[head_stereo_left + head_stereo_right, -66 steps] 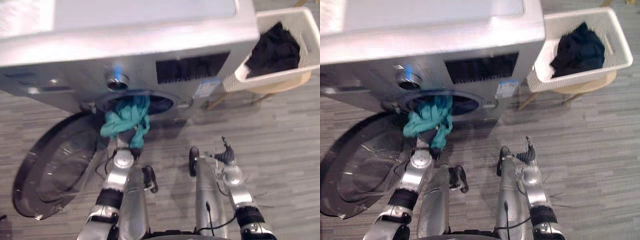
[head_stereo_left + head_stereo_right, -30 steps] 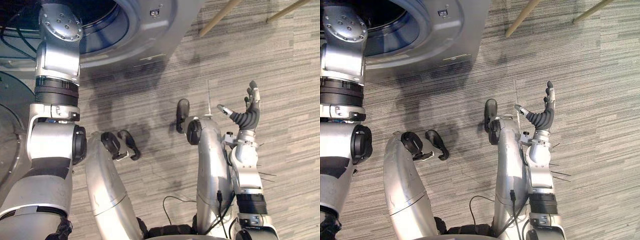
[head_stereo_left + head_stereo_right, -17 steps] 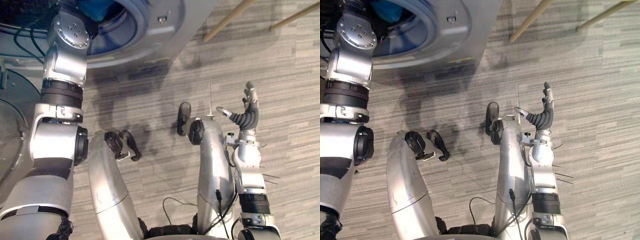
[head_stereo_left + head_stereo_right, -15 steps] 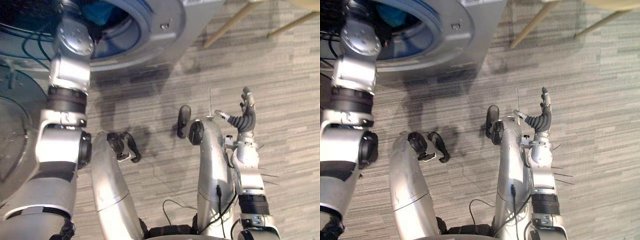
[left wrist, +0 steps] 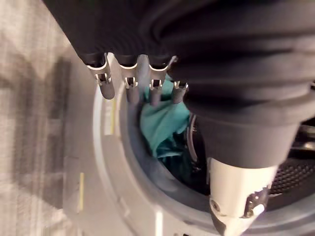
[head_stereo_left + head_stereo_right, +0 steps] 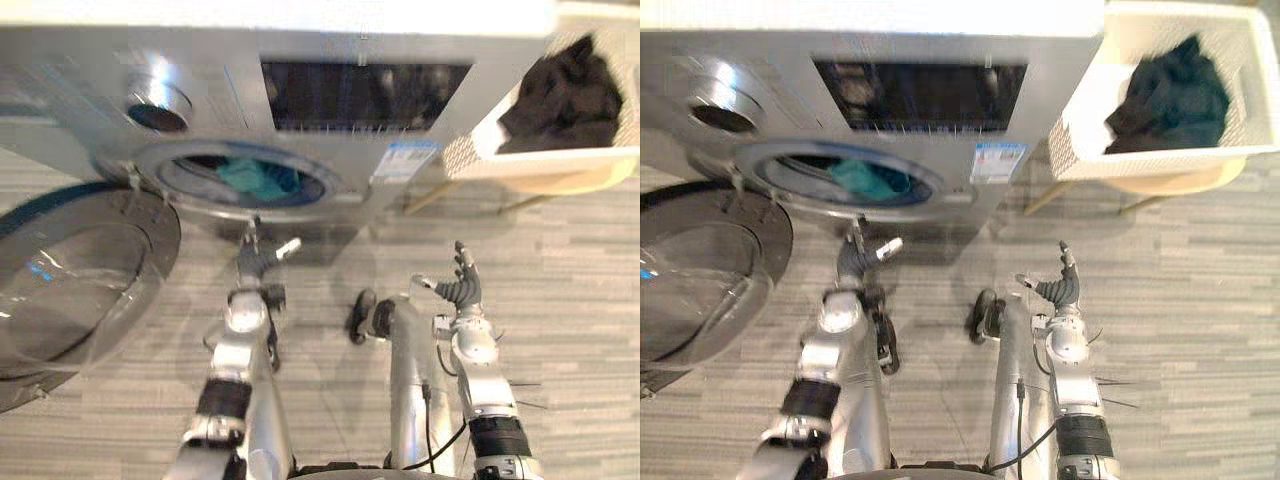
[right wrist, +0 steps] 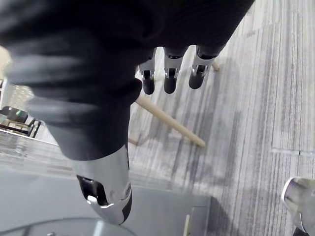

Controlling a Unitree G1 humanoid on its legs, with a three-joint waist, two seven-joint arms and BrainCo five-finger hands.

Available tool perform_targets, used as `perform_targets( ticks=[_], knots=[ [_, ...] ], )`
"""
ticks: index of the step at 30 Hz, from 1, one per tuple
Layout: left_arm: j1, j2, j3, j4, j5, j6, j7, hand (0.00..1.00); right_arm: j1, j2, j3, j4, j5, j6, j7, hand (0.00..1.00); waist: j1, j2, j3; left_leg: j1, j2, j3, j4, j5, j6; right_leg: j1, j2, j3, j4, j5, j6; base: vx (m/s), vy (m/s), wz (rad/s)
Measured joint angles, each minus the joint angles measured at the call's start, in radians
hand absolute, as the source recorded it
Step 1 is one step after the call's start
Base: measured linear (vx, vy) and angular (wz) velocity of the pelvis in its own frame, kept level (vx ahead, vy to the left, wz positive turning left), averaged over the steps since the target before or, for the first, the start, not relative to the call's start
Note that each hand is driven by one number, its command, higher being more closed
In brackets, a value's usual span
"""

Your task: Pick up the laundry basket with both hands and put the clothes into the washing machine.

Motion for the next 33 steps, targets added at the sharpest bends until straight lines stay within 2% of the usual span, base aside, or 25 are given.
perform_targets(
  ticks=[4, 6, 8, 12, 14, 17, 21, 22, 23, 25, 26, 27, 28, 29, 30, 31, 32, 33],
  knots=[
    [0.150, -0.001, 0.032, 0.119, 0.004, 0.001, -0.007, 0.00, 0.077, 0.014, 0.003, 0.095, 0.009, 0.001, 0.002, 0.00, 0.003, 0.008, -0.057, 0.221, -0.014, 0.032, -0.197, 0.051, -0.003, 0.209, 0.009, -0.024, -0.159, 0.027, 0.006, 0.16, -0.030, 0.06],
    [0.217, 0.003, 0.082, 0.223, 0.012, 0.002, -0.010, 0.00, 0.124, 0.017, 0.001, 0.170, 0.032, 0.001, 0.006, 0.00, 0.005, 0.014, -0.115, 0.358, -0.014, 0.072, -0.358, 0.105, 0.001, 0.336, 0.039, -0.027, -0.318, 0.081, 0.021, 0.14, 0.029, -0.15],
    [0.239, 0.005, 0.095, 0.265, 0.022, 0.002, -0.015, 0.00, 0.141, 0.019, -0.002, 0.199, 0.047, 0.001, 0.014, 0.00, 0.005, 0.018, -0.132, 0.419, -0.014, 0.093, -0.427, 0.128, 0.004, 0.393, 0.052, -0.025, -0.389, 0.105, 0.030, 0.13, 0.051, -0.18],
    [0.256, 0.017, 0.127, 0.418, 0.097, 0.002, -0.035, 0.00, 0.176, 0.026, -0.050, 0.331, 0.079, -0.003, 0.022, 0.00, 0.002, 0.038, -0.218, 0.566, -0.034, 0.151, -0.649, 0.214, 0.006, 0.523, 0.078, -0.010, -0.611, 0.201, 0.048, 0.12, 0.074, -0.18],
    [0.250, 0.022, 0.135, 0.512, 0.134, 0.001, -0.050, 0.00, 0.159, 0.009, -0.084, 0.466, 0.090, -0.005, 0.022, 0.00, -0.004, 0.060, -0.259, 0.648, -0.065, 0.199, -0.791, 0.269, 0.012, 0.588, 0.097, 0.021, -0.764, 0.279, 0.058, 0.12, 0.098, -0.44],
    [0.233, 0.027, 0.150, 0.580, 0.169, 0.001, -0.051, 0.00, 0.145, -0.018, -0.139, 0.585, 0.119, -0.004, 0.023, 0.00, -0.006, 0.080, -0.270, 0.737, -0.087, 0.257, -0.884, 0.299, 0.018, 0.665, 0.117, 0.077, -0.908, 0.365, 0.068, 0.14, 0.128, -0.58],
    [0.226, 0.064, 0.153, 0.603, 0.205, 0.000, -0.050, 0.00, 0.134, -0.043, -0.149, 0.645, 0.125, -0.004, 0.024, 0.00, -0.008, 0.073, -0.271, 0.809, -0.109, 0.353, -0.905, 0.292, 0.026, 0.711, 0.140, 0.172, -1.010, 0.438, 0.078, 0.03, 0.055, -0.72],
    [0.226, 0.066, 0.153, 0.604, 0.205, 0.000, -0.050, 0.00, 0.130, -0.044, -0.149, 0.651, 0.125, -0.004, 0.024, 0.00, -0.008, 0.073, -0.271, 0.812, -0.109, 0.368, -0.905, 0.289, 0.029, 0.712, 0.140, 0.172, -1.019, 0.442, 0.078, -0.05, 0.027, -0.85],
    [0.224, 0.070, 0.155, 0.610, 0.205, -0.002, -0.049, 0.00, 0.110, -0.049, -0.150, 0.665, 0.125, -0.003, 0.025, 0.00, -0.011, 0.076, -0.268, 0.825, -0.100, 0.416, -0.915, 0.281, 0.030, 0.706, 0.130, 0.114, -1.042, 0.421, 0.053, -0.06, 0.008, -0.78],
    [0.225, 0.069, 0.160, 0.611, 0.205, -0.001, -0.048, 0.00, 0.086, -0.050, -0.151, 0.683, 0.125, -0.003, 0.027, 0.00, -0.011, 0.097, -0.259, 0.852, -0.078, 0.499, -0.928, 0.283, 0.028, 0.705, 0.095, -0.103, -1.010, 0.381, -0.006, -0.03, 0.029, -1.15],
    [0.231, 0.069, 0.159, 0.612, 0.205, 0.000, -0.048, 0.00, 0.066, -0.051, -0.154, 0.695, 0.126, -0.003, 0.032, 0.00, -0.012, 0.108, -0.253, 0.874, -0.064, 0.559, -0.929, 0.282, 0.022, 0.689, 0.063, -0.262, -0.959, 0.350, -0.045, 0.02, 0.006, -1.48],
    [0.233, 0.071, 0.159, 0.611, 0.205, 0.001, -0.048, 0.00, 0.060, -0.051, -0.155, 0.698, 0.130, -0.003, 0.036, 0.00, -0.012, 0.113, -0.250, 0.899, -0.058, 0.617, -0.929, 0.282, 0.006, 0.680, 0.023, -0.408, -0.887, 0.321, -0.080, 0.03, -0.029, -1.62],
    [0.234, 0.077, 0.158, 0.611, 0.205, 0.001, -0.048, 0.00, 0.051, -0.050, -0.155, 0.699, 0.137, -0.004, 0.036, 0.00, -0.012, 0.113, -0.251, 0.922, -0.057, 0.660, -0.929, 0.286, -0.006, 0.677, -0.003, -0.499, -0.834, 0.309, -0.099, 0.07, -0.052, -1.48],
    [0.234, 0.080, 0.158, 0.612, 0.205, 0.001, -0.048, 0.00, 0.046, -0.050, -0.154, 0.700, 0.139, -0.004, 0.036, 0.00, -0.010, 0.112, -0.252, 0.937, -0.053, 0.690, -0.929, 0.289, -0.013, 0.677, -0.015, -0.546, -0.809, 0.305, -0.105, 0.14, -0.171, -1.86],
    [0.232, 0.084, 0.158, 0.611, 0.205, 0.000, -0.047, 0.00, 0.034, -0.053, -0.154, 0.700, 0.147, -0.004, 0.033, 0.00, -0.010, 0.107, -0.256, 0.972, -0.046, 0.753, -0.928, 0.298, -0.029, 0.673, -0.011, -0.585, -0.774, 0.288, -0.086, 0.13, -0.168, -1.66],
    [0.231, 0.082, 0.158, 0.612, 0.206, 0.000, -0.048, 0.00, 0.030, -0.057, -0.155, 0.700, 0.147, -0.005, 0.031, 0.00, -0.013, 0.107, -0.259, 0.983, -0.041, 0.775, -0.925, 0.301, -0.035, 0.663, 0.004, -0.567, -0.767, 0.280, -0.072, 0.20, -0.267, -1.98],
    [0.228, 0.083, 0.154, 0.612, 0.207, -0.001, -0.048, 0.00, 0.030, -0.066, -0.153, 0.700, 0.147, -0.005, 0.028, 0.00, -0.015, 0.119, -0.266, 0.985, -0.016, 0.811, -0.877, 0.301, -0.035, 0.634, 0.044, -0.502, -0.764, 0.267, -0.069, 0.17, -0.193, -1.69],
    [0.225, 0.079, 0.150, 0.612, 0.208, -0.003, -0.048, 0.00, 0.033, -0.073, -0.146, 0.704, 0.147, -0.003, 0.020, 0.00, -0.016, 0.119, -0.266, 0.965, 0.042, 0.824, -0.725, 0.300, -0.037, 0.625, 0.081, -0.438, -0.773, 0.252, -0.072, 0.27, -0.279, -1.82]
  ],
)
